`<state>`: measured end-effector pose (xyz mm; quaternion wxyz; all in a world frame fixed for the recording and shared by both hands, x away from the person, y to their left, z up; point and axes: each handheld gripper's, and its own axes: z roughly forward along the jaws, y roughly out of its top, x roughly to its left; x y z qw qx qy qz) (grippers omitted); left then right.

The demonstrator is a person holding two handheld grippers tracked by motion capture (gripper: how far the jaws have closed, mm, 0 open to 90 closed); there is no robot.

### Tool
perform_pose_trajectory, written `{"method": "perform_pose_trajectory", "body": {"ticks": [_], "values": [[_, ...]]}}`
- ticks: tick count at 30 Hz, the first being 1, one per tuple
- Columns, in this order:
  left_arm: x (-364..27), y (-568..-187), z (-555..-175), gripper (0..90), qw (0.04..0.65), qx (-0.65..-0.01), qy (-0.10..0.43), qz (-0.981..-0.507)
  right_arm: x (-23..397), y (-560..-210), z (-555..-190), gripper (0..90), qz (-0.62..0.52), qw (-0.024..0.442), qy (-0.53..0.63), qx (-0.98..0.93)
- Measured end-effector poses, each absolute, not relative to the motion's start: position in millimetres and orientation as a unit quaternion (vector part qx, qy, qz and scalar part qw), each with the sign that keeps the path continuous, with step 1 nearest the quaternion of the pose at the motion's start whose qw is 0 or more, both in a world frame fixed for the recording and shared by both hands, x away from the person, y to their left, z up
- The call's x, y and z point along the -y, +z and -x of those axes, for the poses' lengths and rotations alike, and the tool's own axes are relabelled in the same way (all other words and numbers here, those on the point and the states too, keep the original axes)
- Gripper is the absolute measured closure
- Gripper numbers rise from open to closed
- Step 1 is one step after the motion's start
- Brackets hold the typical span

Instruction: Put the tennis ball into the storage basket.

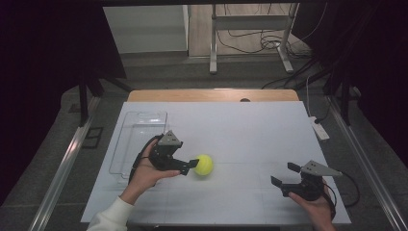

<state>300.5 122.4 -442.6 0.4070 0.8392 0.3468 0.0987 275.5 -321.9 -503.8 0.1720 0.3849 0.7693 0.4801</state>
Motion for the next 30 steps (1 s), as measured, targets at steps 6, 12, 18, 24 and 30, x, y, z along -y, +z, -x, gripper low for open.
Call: {"method": "perform_pose_trajectory", "body": {"ticks": [6,12,18,24,30], "values": [[-116,-443,-303,11.1,0.403,-0.344,0.093,-0.843,322,-504,-276,9.7,-0.385,0.172,0.480,-0.769],[-112,-443,-305,10.8,0.399,-0.341,0.088,-0.847,322,-504,-276,9.7,-0.385,0.172,0.480,-0.770],[-108,-444,-306,10.7,0.393,-0.340,0.085,-0.850,323,-504,-275,9.7,-0.385,0.172,0.480,-0.769],[-104,-445,-309,10.6,0.386,-0.338,0.084,-0.854,323,-504,-275,9.7,-0.384,0.172,0.480,-0.770],[-99,-445,-312,10.6,0.381,-0.336,0.081,-0.857,323,-504,-276,9.7,-0.384,0.172,0.478,-0.771]]}}
